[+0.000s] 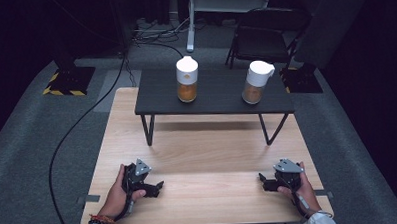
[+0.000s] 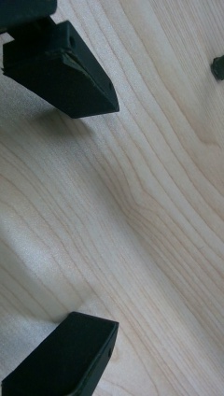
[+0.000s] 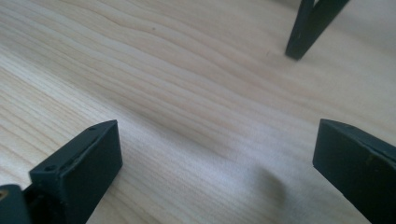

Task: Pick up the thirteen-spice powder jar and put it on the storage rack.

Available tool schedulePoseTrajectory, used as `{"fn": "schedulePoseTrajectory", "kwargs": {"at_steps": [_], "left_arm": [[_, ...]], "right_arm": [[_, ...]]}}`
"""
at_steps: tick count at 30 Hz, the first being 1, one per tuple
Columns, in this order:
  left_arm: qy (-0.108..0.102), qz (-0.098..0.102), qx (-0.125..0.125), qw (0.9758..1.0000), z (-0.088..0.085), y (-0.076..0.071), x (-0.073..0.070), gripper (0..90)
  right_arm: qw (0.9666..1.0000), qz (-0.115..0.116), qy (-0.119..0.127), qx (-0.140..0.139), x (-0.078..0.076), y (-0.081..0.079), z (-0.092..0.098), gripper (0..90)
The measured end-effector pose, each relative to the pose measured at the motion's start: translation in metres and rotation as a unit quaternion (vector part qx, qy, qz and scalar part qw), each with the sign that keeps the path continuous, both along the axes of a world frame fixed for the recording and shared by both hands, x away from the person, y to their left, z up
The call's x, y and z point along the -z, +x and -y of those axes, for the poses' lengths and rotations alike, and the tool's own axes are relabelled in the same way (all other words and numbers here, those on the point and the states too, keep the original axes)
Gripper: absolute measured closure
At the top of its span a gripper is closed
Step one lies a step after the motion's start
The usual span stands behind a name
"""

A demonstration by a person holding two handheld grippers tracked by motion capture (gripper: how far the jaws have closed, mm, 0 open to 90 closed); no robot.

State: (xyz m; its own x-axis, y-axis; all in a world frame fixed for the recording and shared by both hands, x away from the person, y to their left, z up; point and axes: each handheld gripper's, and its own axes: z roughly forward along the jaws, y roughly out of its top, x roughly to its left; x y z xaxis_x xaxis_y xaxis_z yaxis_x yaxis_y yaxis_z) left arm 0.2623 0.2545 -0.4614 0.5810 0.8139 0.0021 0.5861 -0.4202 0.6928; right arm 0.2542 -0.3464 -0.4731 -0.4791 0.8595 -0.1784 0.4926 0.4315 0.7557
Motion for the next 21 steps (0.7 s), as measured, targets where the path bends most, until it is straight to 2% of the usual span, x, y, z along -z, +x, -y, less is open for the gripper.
{"fn": "schedulePoseTrajectory", "kwargs": {"at_steps": [4, 8, 21], "left_arm": [[0.0, 0.0, 0.0, 1.0, 0.0, 0.0, 0.0, 0.0], [0.0, 0.0, 0.0, 1.0, 0.0, 0.0, 0.0, 0.0], [-0.001, -0.001, 0.0, 1.0, 0.0, 0.0, 0.0, 0.0]], "right_arm": [[0.9986, -0.039, 0.034, 0.008, -0.004, 0.011, 0.013, 0.2], [0.9959, -0.066, 0.059, 0.015, -0.006, 0.019, 0.022, 0.1], [0.9958, -0.067, 0.06, 0.018, -0.006, 0.019, 0.023, 0.0]]}}
